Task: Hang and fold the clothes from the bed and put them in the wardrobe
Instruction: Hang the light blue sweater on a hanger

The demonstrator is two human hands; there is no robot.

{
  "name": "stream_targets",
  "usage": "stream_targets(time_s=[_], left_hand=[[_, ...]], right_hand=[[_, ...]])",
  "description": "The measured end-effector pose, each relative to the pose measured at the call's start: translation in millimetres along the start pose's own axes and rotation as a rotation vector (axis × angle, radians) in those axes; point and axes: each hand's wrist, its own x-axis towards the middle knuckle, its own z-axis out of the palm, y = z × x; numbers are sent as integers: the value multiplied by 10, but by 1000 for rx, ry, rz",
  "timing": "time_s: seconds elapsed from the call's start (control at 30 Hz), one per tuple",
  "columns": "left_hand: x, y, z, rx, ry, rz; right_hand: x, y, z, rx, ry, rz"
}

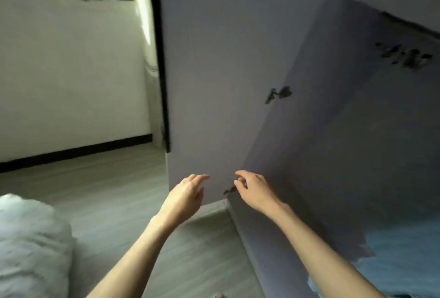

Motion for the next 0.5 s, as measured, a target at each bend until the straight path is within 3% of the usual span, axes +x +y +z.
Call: stream_targets(time_s=[0.2,0.5], left_hand=[[-1303,-1230,-908,-36,147,-335],[-3826,-2552,-2011,-4,370,-897]], right_hand=[[-10,-1737,965,-16,-133,-350],[-869,-4248,2566,-4,-467,-822]])
